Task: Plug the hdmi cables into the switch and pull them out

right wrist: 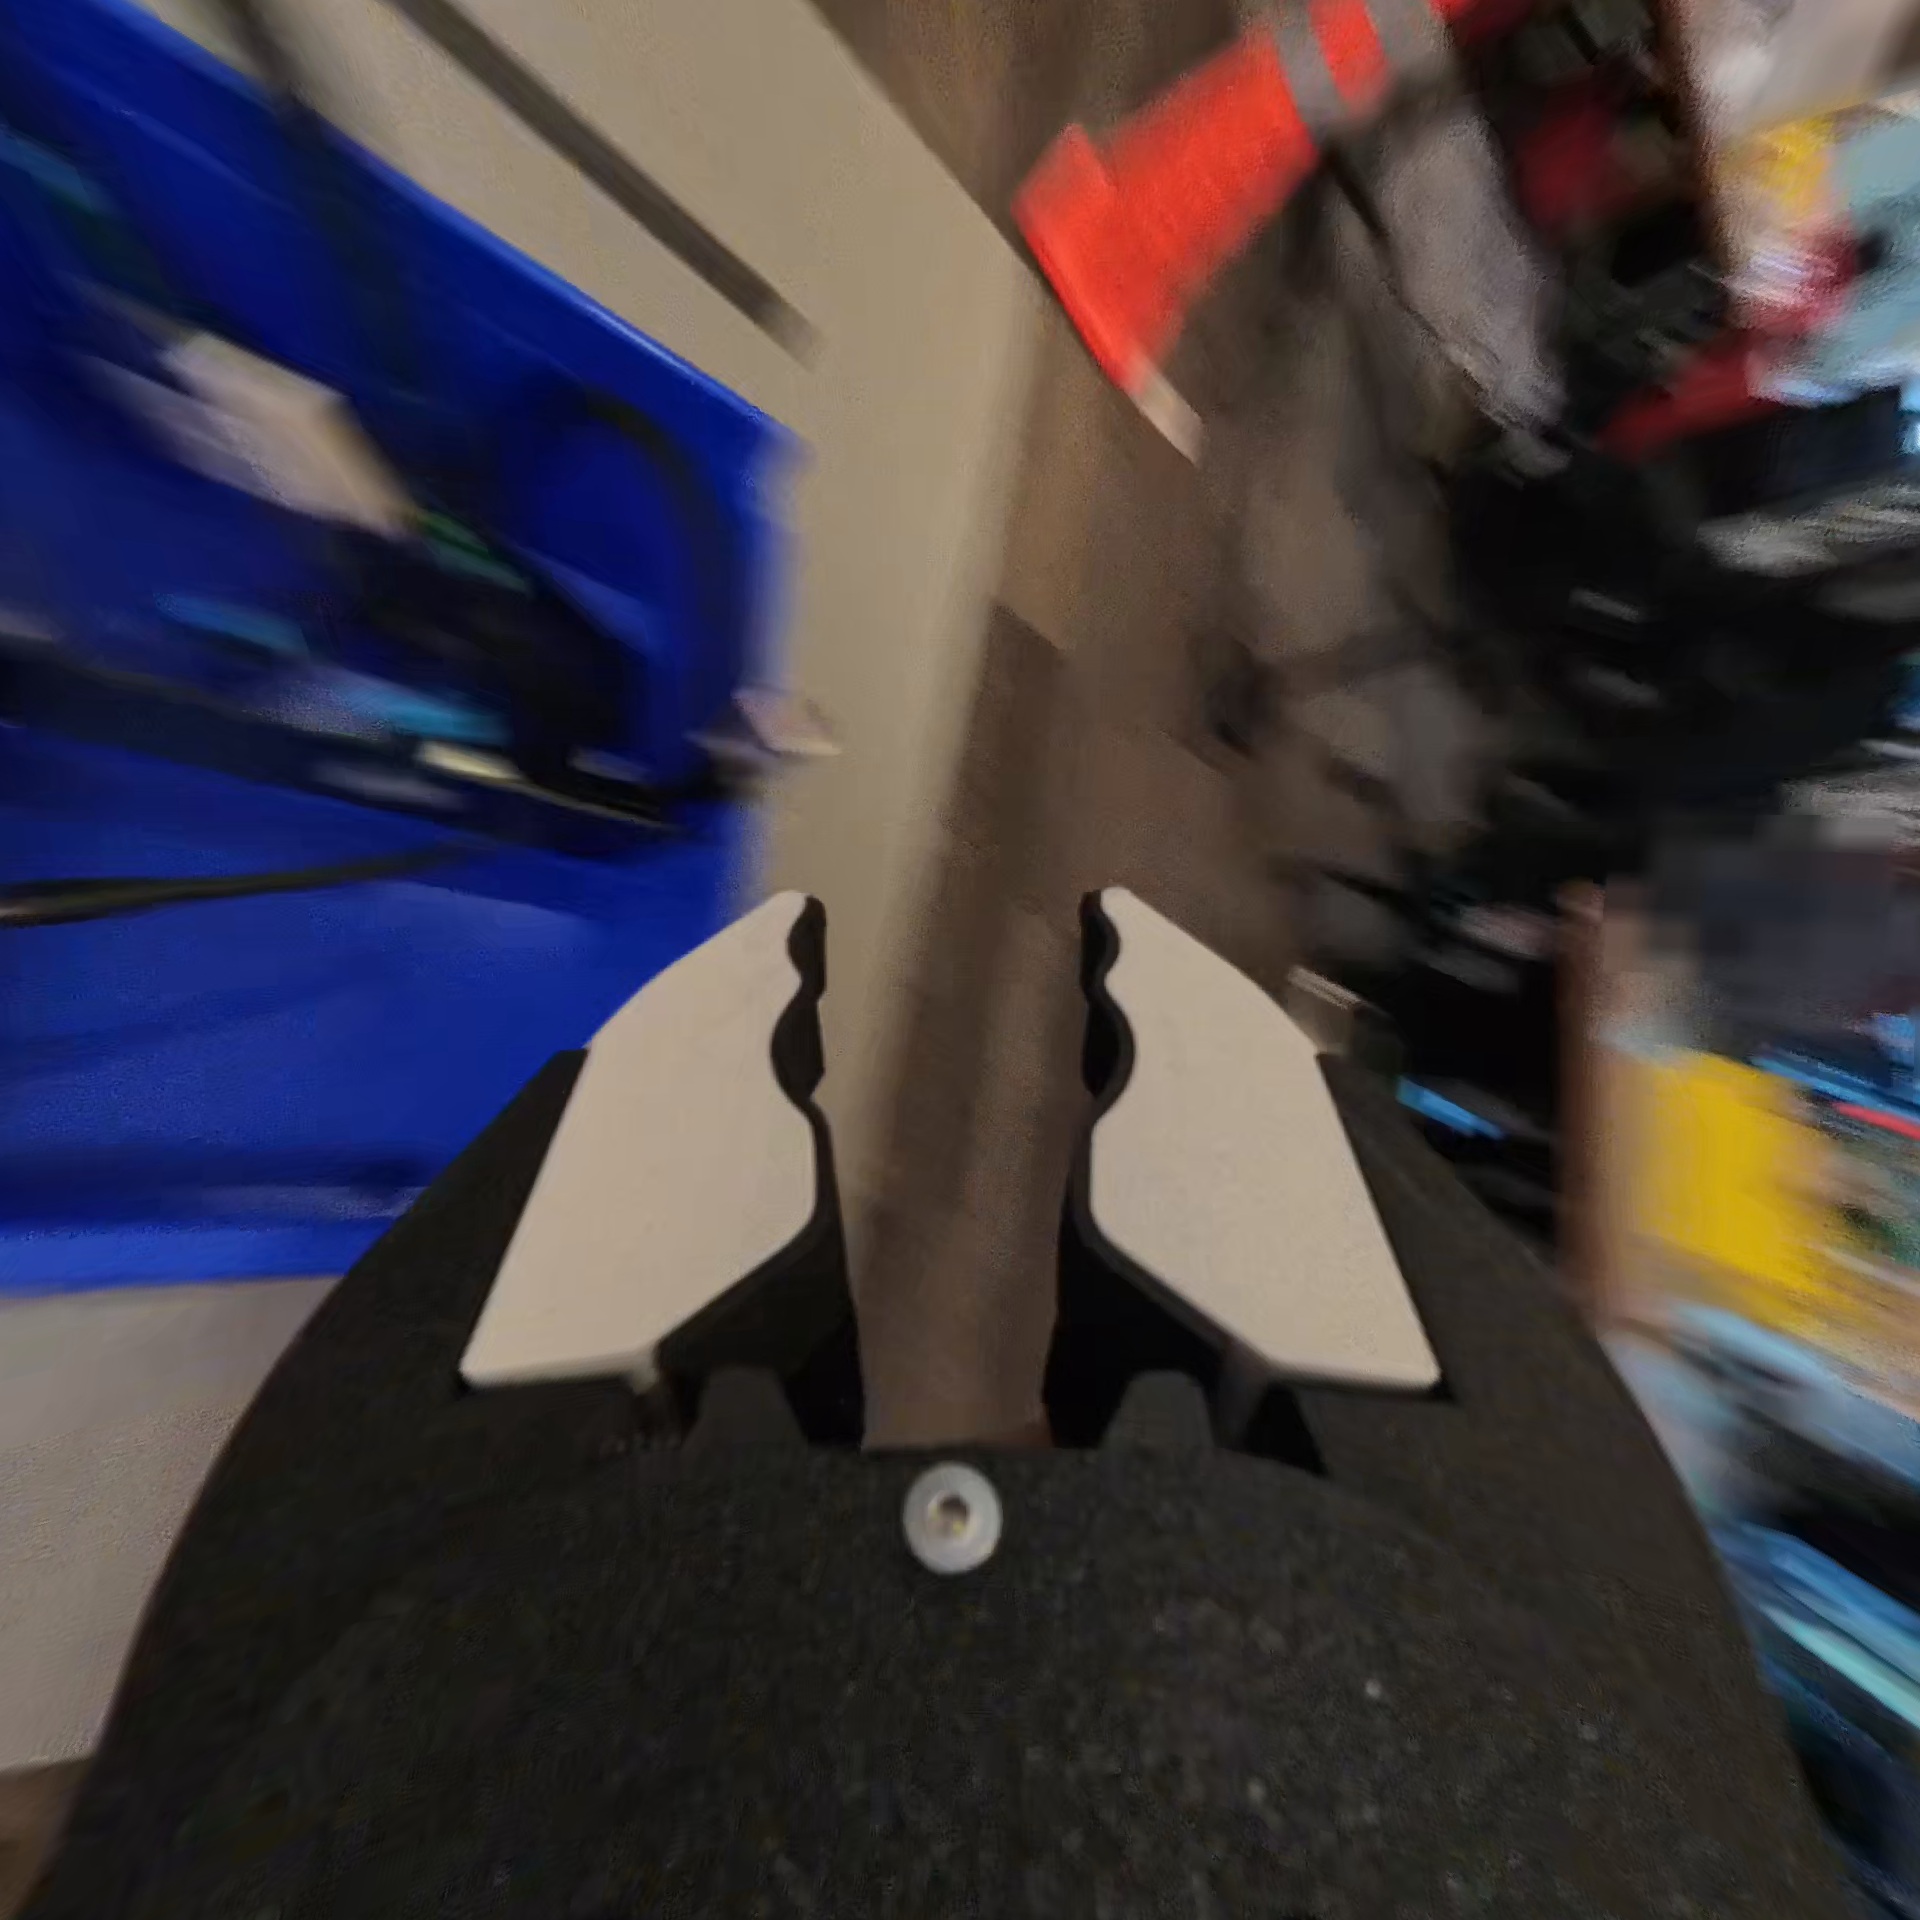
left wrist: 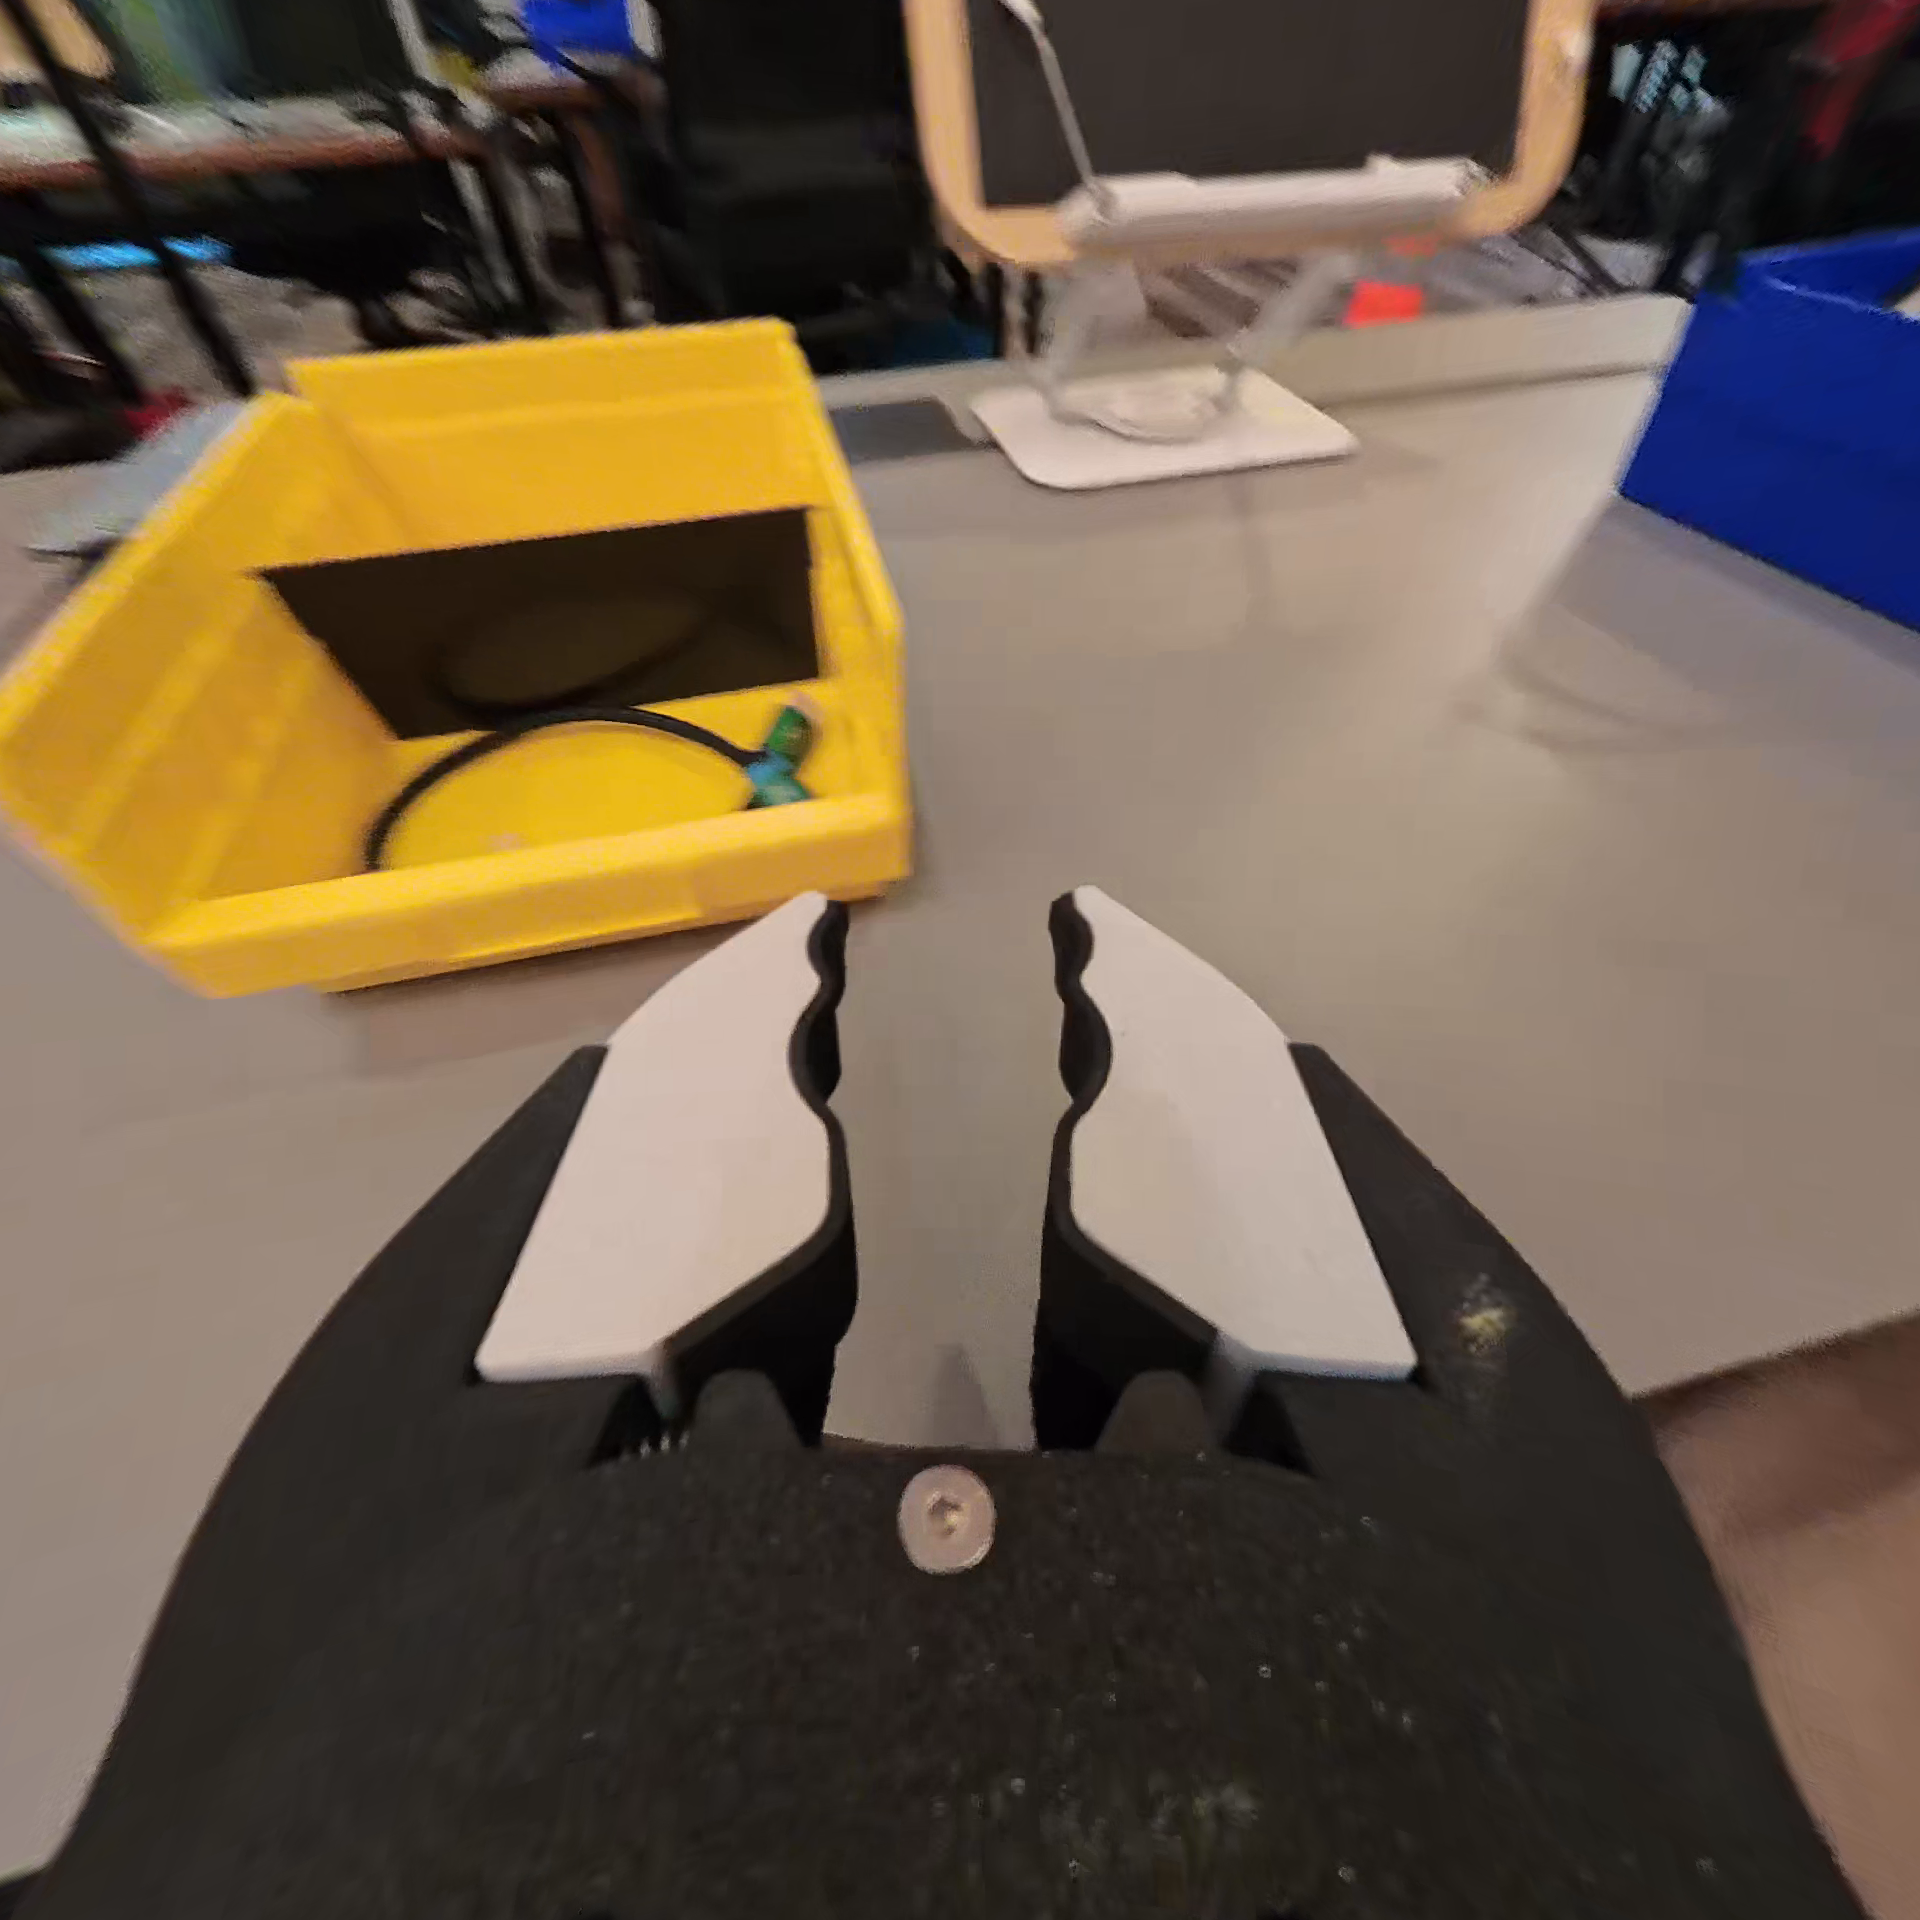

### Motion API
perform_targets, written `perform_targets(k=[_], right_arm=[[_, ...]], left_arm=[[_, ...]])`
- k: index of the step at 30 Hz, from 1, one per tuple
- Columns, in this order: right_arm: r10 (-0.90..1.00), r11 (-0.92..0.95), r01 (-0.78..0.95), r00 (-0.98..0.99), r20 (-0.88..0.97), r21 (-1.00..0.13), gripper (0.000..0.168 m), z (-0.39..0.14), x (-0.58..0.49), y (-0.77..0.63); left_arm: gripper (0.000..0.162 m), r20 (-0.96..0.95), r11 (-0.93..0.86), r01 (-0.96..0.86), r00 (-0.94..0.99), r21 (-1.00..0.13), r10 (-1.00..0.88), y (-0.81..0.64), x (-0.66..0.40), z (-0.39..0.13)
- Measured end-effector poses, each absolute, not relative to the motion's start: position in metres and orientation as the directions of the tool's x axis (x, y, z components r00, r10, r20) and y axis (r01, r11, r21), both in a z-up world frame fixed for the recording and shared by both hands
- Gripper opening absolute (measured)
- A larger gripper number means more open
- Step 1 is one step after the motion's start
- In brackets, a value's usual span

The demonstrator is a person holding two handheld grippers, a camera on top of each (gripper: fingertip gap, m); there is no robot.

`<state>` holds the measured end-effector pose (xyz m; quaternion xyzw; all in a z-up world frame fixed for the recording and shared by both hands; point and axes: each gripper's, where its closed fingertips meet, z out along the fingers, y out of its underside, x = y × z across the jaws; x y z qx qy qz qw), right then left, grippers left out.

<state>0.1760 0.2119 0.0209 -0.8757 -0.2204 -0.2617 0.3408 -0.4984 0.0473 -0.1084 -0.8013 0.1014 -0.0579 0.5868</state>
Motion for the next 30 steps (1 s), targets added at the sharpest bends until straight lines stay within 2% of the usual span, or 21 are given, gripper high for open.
perform_targets(k=[2,4,6,8,11,12,16,21,30], right_arm=[[0.325,-0.485,0.378,0.915,0.239,-0.788,0.035,-0.005,0.098,0.151],[0.463,-0.349,0.114,0.884,-0.065,-0.930,0.025,-0.027,0.038,0.096],[0.429,-0.356,-0.155,0.849,-0.309,-0.922,0.022,-0.057,0.019,0.064],[0.364,-0.373,-0.314,0.816,-0.450,-0.873,0.026,-0.089,0.018,0.048],[0.236,-0.337,-0.324,0.880,-0.413,-0.884,0.029,-0.127,0.040,0.038],[0.232,-0.339,-0.312,0.886,-0.401,-0.887,0.033,-0.127,0.043,0.035],[0.194,-0.273,-0.220,0.941,-0.277,-0.937,0.030,-0.123,0.064,0.038],[0.216,-0.314,-0.275,0.911,-0.351,-0.909,0.031,-0.129,0.060,0.041],[0.191,-0.306,-0.034,0.977,-0.097,-0.951,0.033,-0.135,0.060,0.046]], left_arm=[[0.041,-0.035,-0.259,-0.077,0.986,-0.963,-0.165,0.046,-0.525,-0.105],[0.041,-0.028,-0.283,-0.068,0.989,-0.957,-0.143,0.043,-0.539,-0.111],[0.044,-0.019,-0.299,-0.055,0.992,-0.953,-0.122,0.039,-0.548,-0.117],[0.044,-0.008,-0.313,-0.044,0.993,-0.949,-0.115,0.036,-0.552,-0.123],[0.042,-0.003,-0.338,-0.042,0.994,-0.940,-0.113,0.038,-0.552,-0.129],[0.041,0.009,-0.341,-0.034,0.992,-0.939,-0.124,0.040,-0.548,-0.130],[0.041,-0.006,-0.359,-0.062,0.988,-0.931,-0.154,0.048,-0.537,-0.136],[0.039,-0.029,-0.396,-0.096,0.985,-0.913,-0.171,0.050,-0.533,-0.147],[0.038,0.065,-0.422,-0.009,0.985,-0.907,-0.162,0.051,-0.539,-0.153]])
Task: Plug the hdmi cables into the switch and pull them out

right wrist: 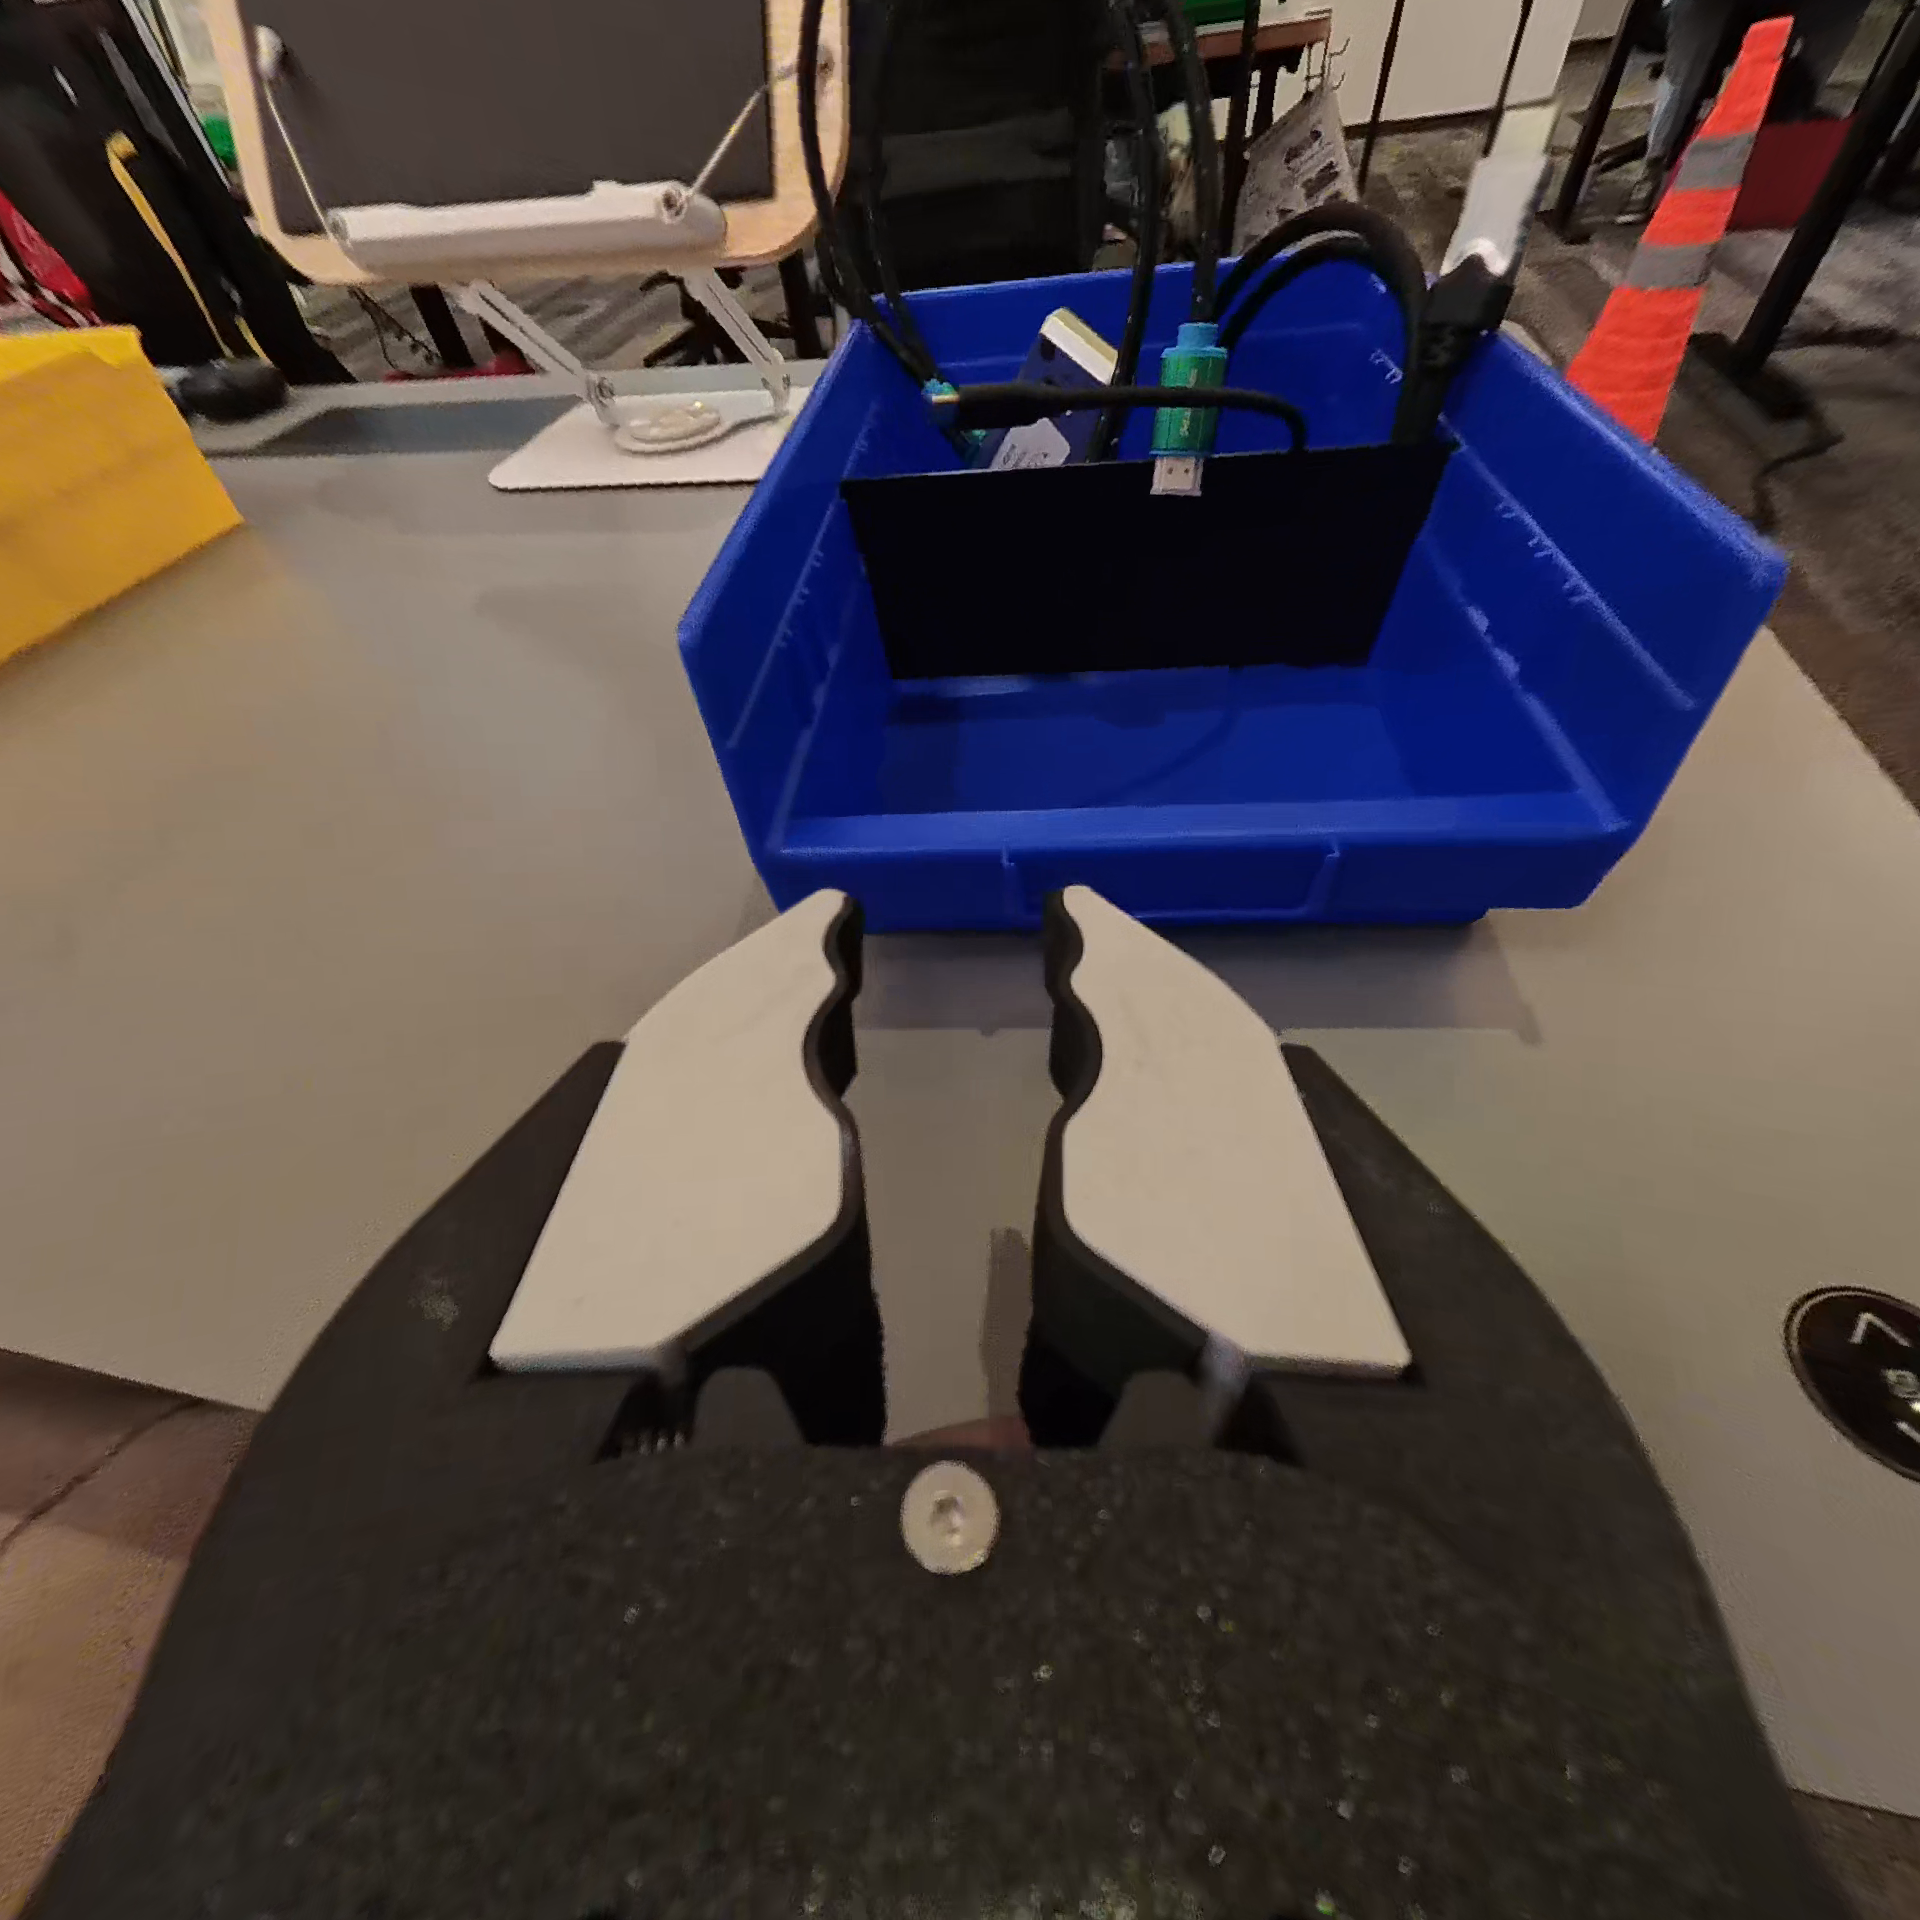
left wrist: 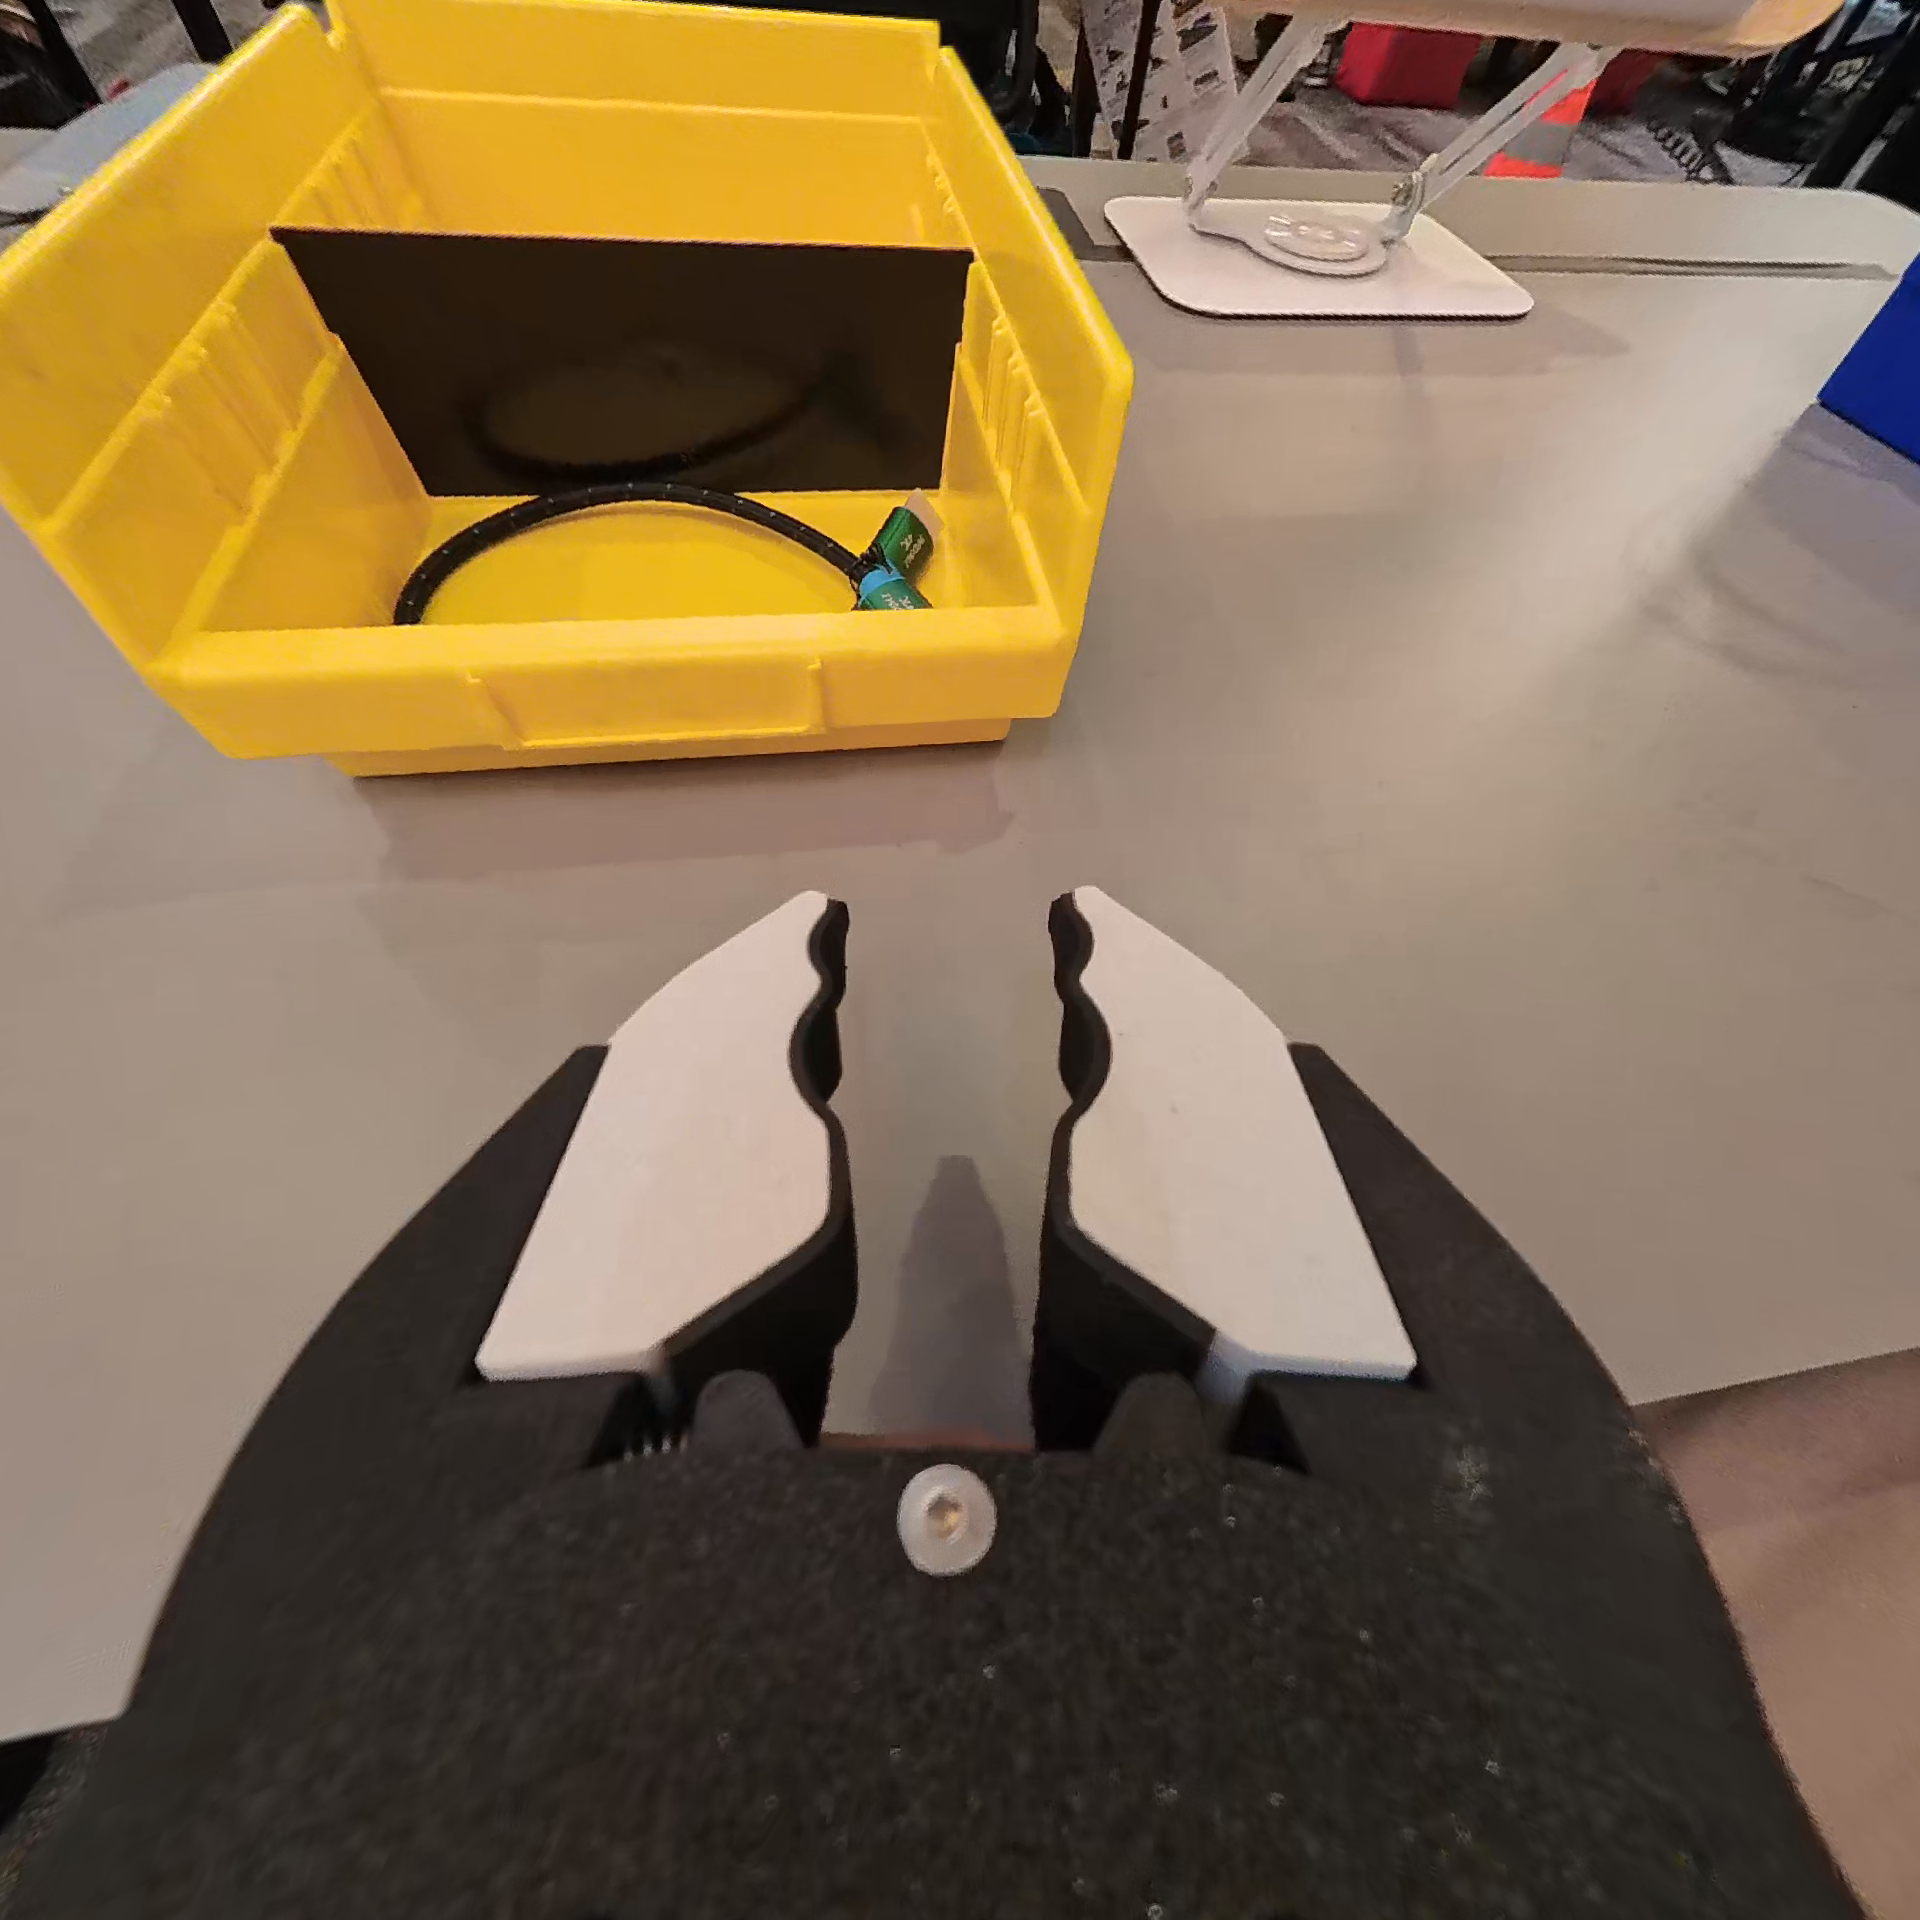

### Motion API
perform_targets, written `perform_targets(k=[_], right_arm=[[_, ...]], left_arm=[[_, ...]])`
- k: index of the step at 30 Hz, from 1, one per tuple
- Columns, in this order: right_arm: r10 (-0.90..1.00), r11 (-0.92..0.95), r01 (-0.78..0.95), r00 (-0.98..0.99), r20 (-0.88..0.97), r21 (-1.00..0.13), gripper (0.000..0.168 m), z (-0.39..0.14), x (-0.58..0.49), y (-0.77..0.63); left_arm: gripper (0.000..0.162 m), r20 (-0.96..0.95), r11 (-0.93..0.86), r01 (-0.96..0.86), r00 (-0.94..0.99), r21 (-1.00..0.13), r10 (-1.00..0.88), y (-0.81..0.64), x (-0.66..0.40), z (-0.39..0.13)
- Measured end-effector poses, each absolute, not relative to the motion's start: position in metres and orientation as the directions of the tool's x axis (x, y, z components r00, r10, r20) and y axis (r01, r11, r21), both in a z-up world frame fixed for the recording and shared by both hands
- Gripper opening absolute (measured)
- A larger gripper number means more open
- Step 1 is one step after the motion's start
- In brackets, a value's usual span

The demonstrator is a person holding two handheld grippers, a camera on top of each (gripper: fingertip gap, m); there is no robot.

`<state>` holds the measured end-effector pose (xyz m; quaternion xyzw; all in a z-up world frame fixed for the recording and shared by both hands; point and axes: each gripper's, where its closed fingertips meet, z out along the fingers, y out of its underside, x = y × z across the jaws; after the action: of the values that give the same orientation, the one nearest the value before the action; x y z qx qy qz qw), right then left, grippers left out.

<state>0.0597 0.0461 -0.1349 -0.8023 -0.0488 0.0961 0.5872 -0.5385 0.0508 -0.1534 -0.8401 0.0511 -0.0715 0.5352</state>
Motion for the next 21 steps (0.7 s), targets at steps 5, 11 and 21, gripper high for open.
perform_targets(k=[5,11,21], right_arm=[[0.186,-0.299,0.035,0.982,-0.022,-0.953,0.033,-0.138,0.058,0.049],[0.324,-0.310,-0.070,0.930,-0.175,-0.948,0.073,-0.135,0.003,0.071],[0.287,-0.382,0.092,0.958,-0.024,-0.920,0.085,-0.134,-0.058,0.126]], left_arm=[[0.038,0.076,-0.440,-0.001,0.985,-0.898,-0.157,0.050,-0.539,-0.155],[0.038,0.212,-0.471,0.143,0.972,-0.870,-0.097,0.037,-0.521,-0.153],[0.044,0.266,-0.515,0.090,0.923,-0.852,-0.279,0.035,-0.452,-0.163]])
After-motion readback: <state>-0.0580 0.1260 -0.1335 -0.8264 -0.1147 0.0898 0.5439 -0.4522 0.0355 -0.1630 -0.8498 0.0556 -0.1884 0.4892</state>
